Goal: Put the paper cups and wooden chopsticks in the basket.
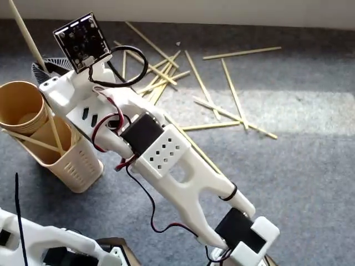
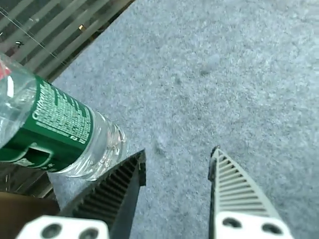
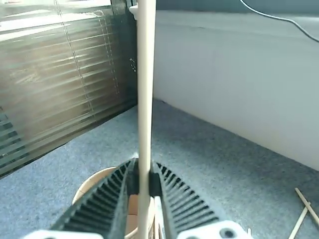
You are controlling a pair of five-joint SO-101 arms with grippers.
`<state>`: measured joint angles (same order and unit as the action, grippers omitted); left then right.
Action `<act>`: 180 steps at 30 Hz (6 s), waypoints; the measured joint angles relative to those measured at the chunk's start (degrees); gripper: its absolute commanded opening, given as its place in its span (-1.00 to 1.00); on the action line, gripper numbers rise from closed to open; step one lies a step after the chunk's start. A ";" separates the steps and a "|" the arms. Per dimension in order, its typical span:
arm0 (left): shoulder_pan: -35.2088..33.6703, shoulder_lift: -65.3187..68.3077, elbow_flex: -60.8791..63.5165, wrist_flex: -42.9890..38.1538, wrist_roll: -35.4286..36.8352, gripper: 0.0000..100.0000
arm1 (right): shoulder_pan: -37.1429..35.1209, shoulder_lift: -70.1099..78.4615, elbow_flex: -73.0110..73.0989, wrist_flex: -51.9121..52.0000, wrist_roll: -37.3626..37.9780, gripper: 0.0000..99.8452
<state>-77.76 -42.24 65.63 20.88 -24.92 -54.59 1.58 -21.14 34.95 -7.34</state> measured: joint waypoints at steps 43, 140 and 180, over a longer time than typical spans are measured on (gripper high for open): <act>5.10 -0.09 -9.76 12.22 4.13 -0.54 | 1.23 -6.24 -0.18 9.93 3.25 -0.83; 102.95 22.33 -56.18 80.44 19.69 -0.98 | 65.32 -55.38 86.77 19.34 23.12 -0.85; 56.26 5.54 -69.10 56.44 8.18 -0.33 | 65.32 -55.91 92.22 19.43 23.12 -0.85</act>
<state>-21.49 -36.70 -3.47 77.32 -16.75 10.73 -54.33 71.08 54.37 15.78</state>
